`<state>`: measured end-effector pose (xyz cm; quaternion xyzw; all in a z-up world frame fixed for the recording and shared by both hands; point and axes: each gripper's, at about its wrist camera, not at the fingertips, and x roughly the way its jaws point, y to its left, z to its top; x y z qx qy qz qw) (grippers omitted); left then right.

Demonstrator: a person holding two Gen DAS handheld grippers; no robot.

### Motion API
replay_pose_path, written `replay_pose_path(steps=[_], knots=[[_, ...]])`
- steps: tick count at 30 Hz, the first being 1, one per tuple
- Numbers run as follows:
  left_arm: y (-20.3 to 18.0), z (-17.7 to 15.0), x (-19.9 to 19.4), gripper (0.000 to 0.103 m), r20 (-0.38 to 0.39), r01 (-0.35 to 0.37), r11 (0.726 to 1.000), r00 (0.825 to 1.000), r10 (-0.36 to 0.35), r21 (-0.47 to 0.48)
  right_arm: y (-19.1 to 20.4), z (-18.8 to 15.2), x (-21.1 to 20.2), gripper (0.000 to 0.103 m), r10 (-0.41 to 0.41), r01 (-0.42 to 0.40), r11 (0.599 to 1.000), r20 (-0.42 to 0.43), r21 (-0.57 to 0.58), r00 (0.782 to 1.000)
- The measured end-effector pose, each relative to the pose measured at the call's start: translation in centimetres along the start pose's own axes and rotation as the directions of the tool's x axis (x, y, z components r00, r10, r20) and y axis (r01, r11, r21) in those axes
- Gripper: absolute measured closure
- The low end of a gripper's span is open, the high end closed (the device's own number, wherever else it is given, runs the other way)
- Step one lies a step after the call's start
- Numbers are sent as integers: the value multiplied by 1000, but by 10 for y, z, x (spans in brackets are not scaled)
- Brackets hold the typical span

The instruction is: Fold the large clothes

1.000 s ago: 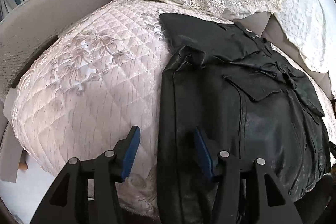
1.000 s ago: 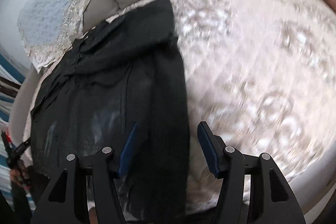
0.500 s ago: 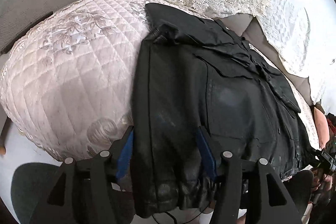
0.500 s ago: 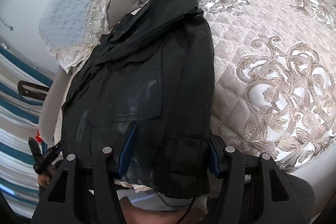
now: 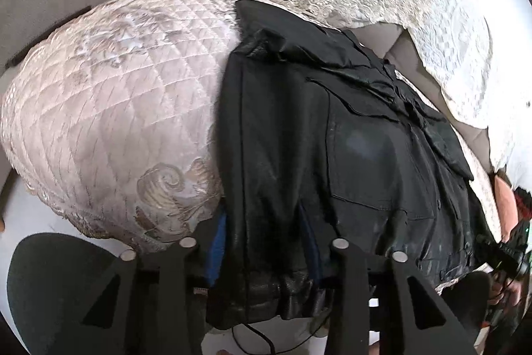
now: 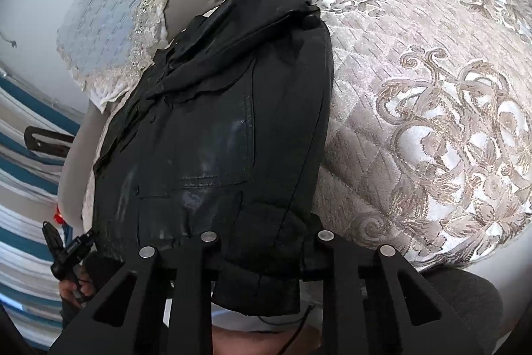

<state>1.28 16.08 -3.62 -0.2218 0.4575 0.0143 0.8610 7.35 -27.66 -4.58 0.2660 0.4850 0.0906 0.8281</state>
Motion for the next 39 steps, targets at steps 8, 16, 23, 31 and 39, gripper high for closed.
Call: replay_pose_path(steps=[8, 16, 23, 31, 39], knots=[[24, 2, -7, 68, -1, 101, 985, 995, -102, -137, -11, -1, -4, 81, 21, -21, 999, 3, 30, 1000], [10, -5, -5, 68, -6, 8, 998, 1000, -8, -63, -9, 0, -2, 83, 17, -17, 1000, 1, 4, 1000], [23, 1, -7, 86, -42, 30, 993, 999, -35, -116, -6, 1, -7, 95, 32, -32, 999, 14, -13, 999], [20, 13, -40, 99, 31, 166, 976, 986, -163, -139, 8, 1, -39, 97, 138, -136, 990, 84, -27, 987], [-3, 37, -79, 100, 128, 263, 962, 959, -252, -75, 25, 2, -61, 97, 244, -234, 969, 145, -79, 959]])
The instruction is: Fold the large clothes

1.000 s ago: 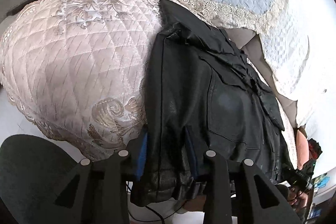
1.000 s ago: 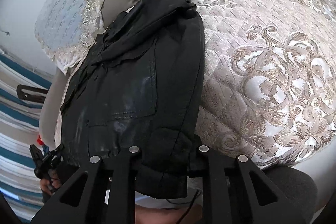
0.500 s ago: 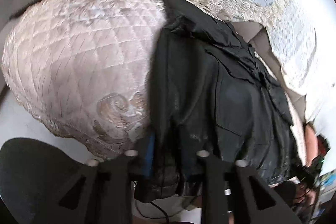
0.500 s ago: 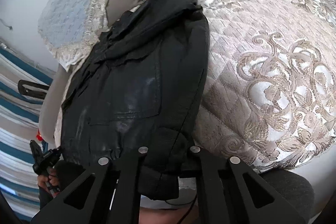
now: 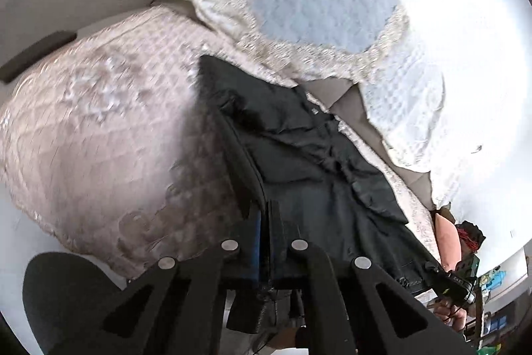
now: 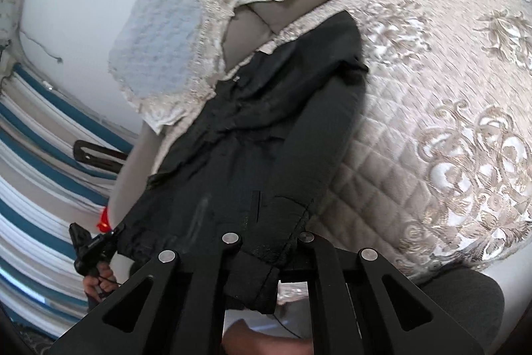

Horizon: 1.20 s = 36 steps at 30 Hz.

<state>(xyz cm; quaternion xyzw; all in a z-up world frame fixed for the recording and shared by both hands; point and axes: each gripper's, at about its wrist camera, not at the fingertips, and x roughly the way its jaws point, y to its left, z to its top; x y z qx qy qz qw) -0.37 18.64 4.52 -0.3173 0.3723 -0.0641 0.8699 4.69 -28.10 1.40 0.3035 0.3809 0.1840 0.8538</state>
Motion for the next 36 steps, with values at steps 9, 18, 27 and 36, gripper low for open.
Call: replay_pose_path(steps=[9, 18, 27, 36], knots=[[-8, 49, 29, 100, 33, 39, 999, 999, -39, -1, 4, 50, 8, 97, 80, -82, 996, 73, 19, 994], [-30, 141, 99, 100, 71, 27, 999, 997, -28, 25, -7, 165, 79, 97, 57, -60, 998, 93, 27, 994], [9, 194, 229, 100, -46, -185, 982, 982, 183, -38, -85, 225, 180, 77, -110, 115, 976, -33, 185, 993], [2, 196, 208, 65, 11, -224, 974, 975, 224, 44, -64, 222, 140, 41, -39, 40, 999, 80, -10, 996]])
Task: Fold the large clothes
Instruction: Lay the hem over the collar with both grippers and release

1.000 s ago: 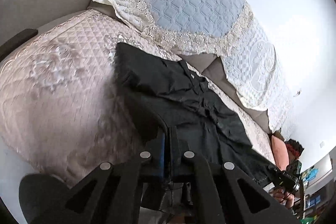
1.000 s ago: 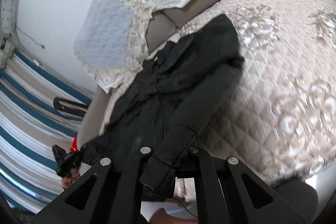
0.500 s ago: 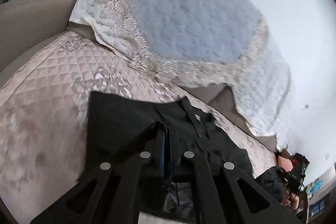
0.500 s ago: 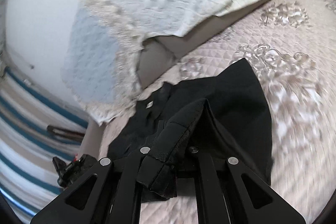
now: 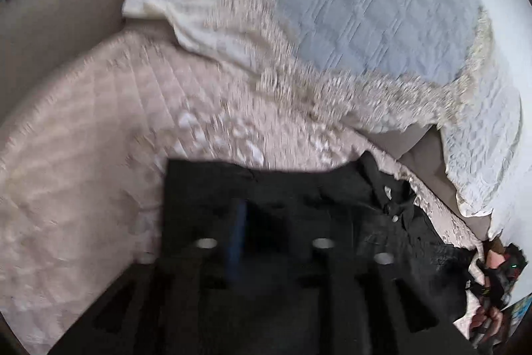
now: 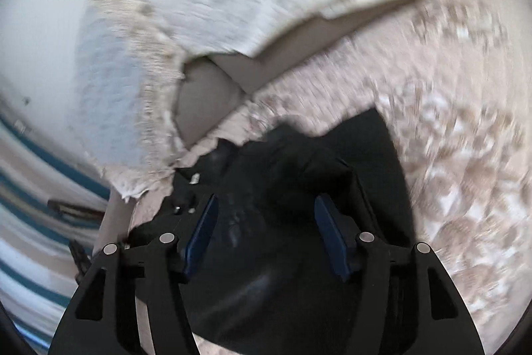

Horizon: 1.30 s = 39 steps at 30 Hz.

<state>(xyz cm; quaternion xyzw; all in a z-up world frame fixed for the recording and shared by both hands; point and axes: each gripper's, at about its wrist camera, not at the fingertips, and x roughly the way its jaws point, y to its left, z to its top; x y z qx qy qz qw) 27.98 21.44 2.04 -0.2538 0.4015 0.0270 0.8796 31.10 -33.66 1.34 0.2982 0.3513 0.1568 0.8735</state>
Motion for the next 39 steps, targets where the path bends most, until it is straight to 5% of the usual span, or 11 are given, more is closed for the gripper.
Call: replay_pose_path(steps=[5, 14, 15, 16, 17, 20, 30, 32, 35, 36, 39], knots=[[-8, 8, -15, 36, 40, -9, 997, 999, 6, 72, -9, 4, -17, 38, -117, 120, 990, 45, -68, 992], [-40, 13, 61, 35, -147, -66, 968, 984, 104, 242, -9, 18, 45, 39, -292, 262, 931, -89, -255, 952], [-43, 14, 68, 36, -159, -69, 967, 981, 110, 246, -8, 18, 49, 42, -290, 255, 930, -102, -266, 951], [-46, 15, 74, 37, -170, -61, 963, 979, 108, 261, -5, 19, 52, 67, -289, 250, 927, -107, -280, 951], [-50, 15, 79, 50, -173, -62, 957, 978, 114, 284, -1, 19, 54, 91, -308, 265, 915, -103, -303, 946], [-58, 13, 85, 99, -195, -77, 942, 970, 147, 327, 8, 16, 53, 98, -310, 263, 899, -86, -349, 947], [-61, 67, 23, 103, 124, -92, 967, 990, 63, 238, 41, 56, 44, 99, -238, 270, 900, 132, -343, 962], [-57, 77, 36, 103, 123, -105, 966, 989, 78, 235, 40, 61, 56, 99, -241, 269, 906, 123, -326, 963], [-46, 76, 76, 103, -75, -30, 981, 996, 45, 192, 32, 57, 76, 99, -277, 284, 909, 67, -305, 958], [-44, 70, 85, 101, -107, -55, 979, 991, 77, 197, 29, 55, 78, 98, -289, 292, 905, 54, -309, 956], [-39, 49, 103, 46, -209, -23, 972, 975, 73, 234, 12, 47, 81, 95, -310, 295, 903, 1, -311, 951]])
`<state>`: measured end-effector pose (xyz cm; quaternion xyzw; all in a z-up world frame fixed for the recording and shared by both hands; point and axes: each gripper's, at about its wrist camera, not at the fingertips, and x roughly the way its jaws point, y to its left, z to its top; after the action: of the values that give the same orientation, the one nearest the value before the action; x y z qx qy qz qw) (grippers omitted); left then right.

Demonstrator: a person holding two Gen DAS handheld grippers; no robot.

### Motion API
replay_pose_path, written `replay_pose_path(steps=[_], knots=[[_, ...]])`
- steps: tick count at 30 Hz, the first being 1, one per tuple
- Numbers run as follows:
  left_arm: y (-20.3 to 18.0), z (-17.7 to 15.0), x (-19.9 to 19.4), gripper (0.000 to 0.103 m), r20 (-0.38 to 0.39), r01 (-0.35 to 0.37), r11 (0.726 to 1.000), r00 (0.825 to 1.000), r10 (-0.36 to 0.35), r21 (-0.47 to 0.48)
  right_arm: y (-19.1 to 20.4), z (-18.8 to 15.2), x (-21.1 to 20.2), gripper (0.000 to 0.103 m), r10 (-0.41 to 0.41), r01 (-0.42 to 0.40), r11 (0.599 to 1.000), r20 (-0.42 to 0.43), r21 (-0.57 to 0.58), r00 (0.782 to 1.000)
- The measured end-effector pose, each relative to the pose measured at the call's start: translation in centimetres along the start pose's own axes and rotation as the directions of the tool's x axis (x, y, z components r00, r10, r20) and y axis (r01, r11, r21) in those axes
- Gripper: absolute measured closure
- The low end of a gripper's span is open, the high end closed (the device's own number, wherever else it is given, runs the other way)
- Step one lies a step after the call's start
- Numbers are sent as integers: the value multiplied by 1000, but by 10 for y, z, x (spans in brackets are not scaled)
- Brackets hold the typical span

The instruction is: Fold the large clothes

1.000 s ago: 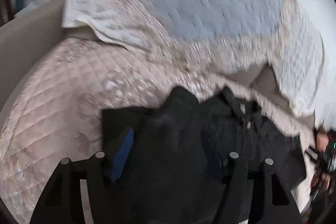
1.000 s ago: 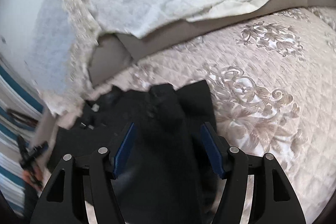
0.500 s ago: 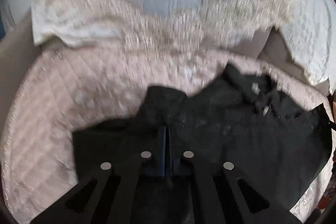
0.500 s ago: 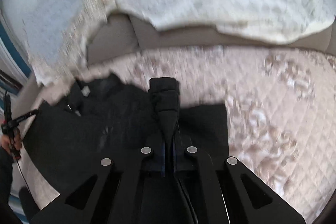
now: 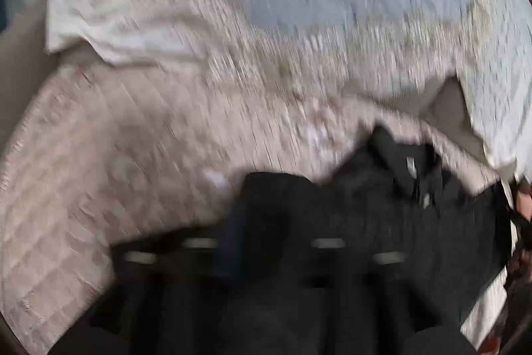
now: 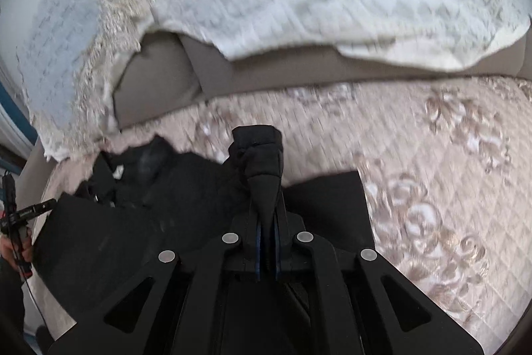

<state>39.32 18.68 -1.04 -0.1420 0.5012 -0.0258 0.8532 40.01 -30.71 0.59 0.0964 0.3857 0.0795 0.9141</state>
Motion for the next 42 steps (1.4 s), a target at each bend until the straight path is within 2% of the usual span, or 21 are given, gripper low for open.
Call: replay_pose_path(steps=[1, 3, 5, 7, 9, 12, 13, 14, 16, 20, 24, 26, 28, 30, 32, 34, 36, 40, 42], knots=[[-2, -5, 2, 40, -4, 10, 1000, 1000, -10, 18, -3, -1, 1, 94, -5, 5, 1000, -9, 3, 1000], [-10, -8, 7, 40, -4, -27, 997, 1000, 27, 72, -12, -4, 4, 92, 5, -5, 1000, -33, 19, 999], [-13, -6, 15, 40, -24, -57, 994, 998, 59, 92, -15, -2, 5, 84, 0, 1, 1000, -45, 22, 999], [-12, -1, 25, 38, -51, -81, 995, 995, 84, 61, -14, 0, 5, 82, 4, -3, 1000, -54, 12, 999], [-3, 0, 31, 38, -70, -69, 998, 995, 69, -5, -12, 1, 13, 77, 12, -13, 1000, -105, -6, 994], [-4, -1, 37, 38, -91, -93, 996, 992, 91, -13, -7, 0, 19, 77, -29, 24, 999, -138, -34, 990], [-7, -3, 37, 46, -92, -100, 995, 991, 99, -2, -6, -1, 17, 86, -31, 27, 999, -130, -39, 991], [-11, -6, 35, 72, -82, -93, 996, 992, 94, 18, -3, -1, 11, 97, -35, 31, 998, -102, -47, 994], [-23, -14, 23, 94, -15, -122, 990, 992, 123, 72, 1, 0, -2, 98, -17, 14, 998, -50, -53, 999], [-37, -21, -23, 96, 157, -88, 991, 985, 71, 105, 17, 5, -36, 99, 9, -3, 995, 59, -96, 998], [-41, -12, -71, 96, 329, -50, 996, 944, 22, 77, 24, 20, -57, 99, 33, -17, 995, 168, -97, 985], [-40, 0, -75, 96, 384, -77, 995, 922, 47, 61, 20, 28, -55, 99, 24, -11, 998, 201, -66, 979], [-35, 10, -72, 96, 402, -106, 993, 912, 80, 42, 14, 35, -41, 99, 3, 3, 1000, 198, -28, 980], [-31, 18, -43, 96, 370, -162, 986, 919, 137, 38, 6, 37, -7, 99, -35, 33, 999, 142, 12, 989], [-27, 19, -8, 96, 304, -214, 976, 934, 191, 44, 4, 31, 23, 99, -77, 77, 997, 84, 7, 993], [-21, 12, 21, 96, 245, -272, 961, 937, 250, 58, 3, 23, 50, 97, -119, 120, 993, 34, -10, 992], [-14, 4, 42, 95, 211, -299, 953, 936, 282, 55, 2, 15, 65, 94, -139, 140, 990, 25, -25, 990], [-2, 1, 50, 93, 213, -288, 957, 937, 277, 20, -10, 6, 77, 89, -120, 119, 993, 42, 7, 992], [7, 4, 56, 90, 185, -284, 959, 942, 280, -7, -10, 7, 79, 86, -114, 114, 993, 30, 10, 993]])
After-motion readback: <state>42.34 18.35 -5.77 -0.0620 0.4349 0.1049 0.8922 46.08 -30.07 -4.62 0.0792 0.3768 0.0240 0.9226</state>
